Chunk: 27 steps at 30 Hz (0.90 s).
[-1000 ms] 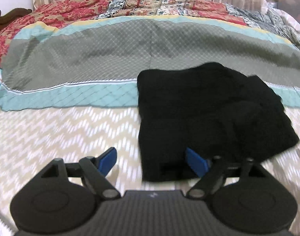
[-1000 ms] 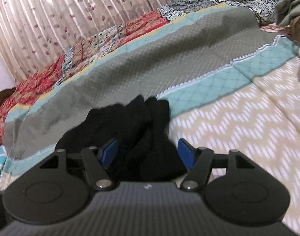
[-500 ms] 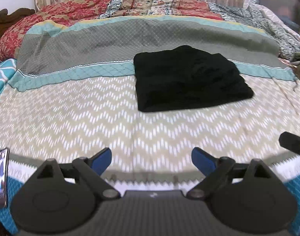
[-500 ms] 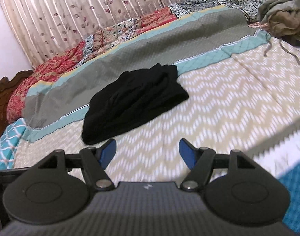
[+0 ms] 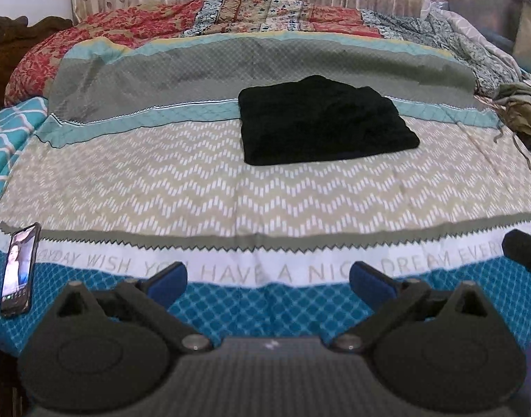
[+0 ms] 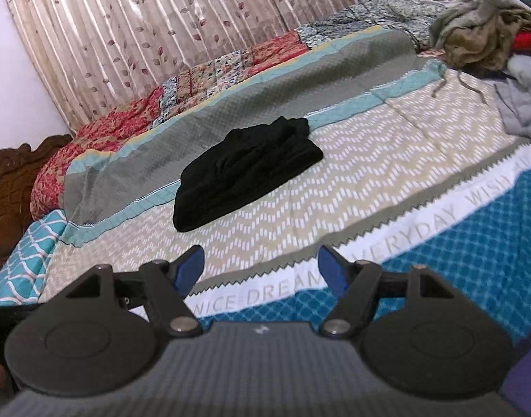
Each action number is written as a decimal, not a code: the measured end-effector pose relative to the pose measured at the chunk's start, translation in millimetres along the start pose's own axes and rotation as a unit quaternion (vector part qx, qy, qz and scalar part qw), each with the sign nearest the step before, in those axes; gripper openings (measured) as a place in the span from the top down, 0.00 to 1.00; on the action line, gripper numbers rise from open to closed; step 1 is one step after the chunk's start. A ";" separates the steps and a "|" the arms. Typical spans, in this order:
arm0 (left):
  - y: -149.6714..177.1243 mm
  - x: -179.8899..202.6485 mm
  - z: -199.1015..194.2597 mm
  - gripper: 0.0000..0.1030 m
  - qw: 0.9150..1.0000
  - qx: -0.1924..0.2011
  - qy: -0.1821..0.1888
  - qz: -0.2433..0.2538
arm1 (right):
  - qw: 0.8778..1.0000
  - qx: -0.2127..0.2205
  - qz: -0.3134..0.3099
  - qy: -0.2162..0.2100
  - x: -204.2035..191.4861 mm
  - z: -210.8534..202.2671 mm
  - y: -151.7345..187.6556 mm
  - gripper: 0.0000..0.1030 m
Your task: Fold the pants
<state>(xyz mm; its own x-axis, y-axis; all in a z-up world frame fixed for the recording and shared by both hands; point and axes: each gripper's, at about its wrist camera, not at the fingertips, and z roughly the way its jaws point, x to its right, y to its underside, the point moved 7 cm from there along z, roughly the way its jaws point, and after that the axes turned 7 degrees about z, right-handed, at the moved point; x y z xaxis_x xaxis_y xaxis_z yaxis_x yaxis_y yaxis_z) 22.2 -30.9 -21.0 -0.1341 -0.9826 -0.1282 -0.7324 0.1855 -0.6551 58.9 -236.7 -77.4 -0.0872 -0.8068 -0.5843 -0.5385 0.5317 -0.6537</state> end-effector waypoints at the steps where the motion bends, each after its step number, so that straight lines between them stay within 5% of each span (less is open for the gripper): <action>1: 2.4 1.1 -3.4 0.00 1.000 0.002 -0.003 0.004 | 1.000 0.001 0.004 0.001 1.8 -3.0 2.9 0.27; 16: 6.9 8.5 -29.8 0.00 0.997 0.033 -0.051 0.048 | 1.000 -0.017 0.022 0.008 8.4 -10.9 23.0 0.16; 27: 15.1 3.2 -19.6 0.00 0.996 -0.009 -0.069 0.057 | 1.000 -0.016 -0.006 0.010 -1.5 -3.8 27.6 0.15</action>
<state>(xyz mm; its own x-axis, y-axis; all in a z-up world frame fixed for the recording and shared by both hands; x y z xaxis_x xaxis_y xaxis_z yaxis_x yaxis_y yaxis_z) -2.3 -31.4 -16.7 -0.1241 -0.9448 -0.3033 -0.7300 0.2940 -0.6170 41.0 -221.8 -92.7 -0.0968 -0.8180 -0.5670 -0.5667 0.5137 -0.6442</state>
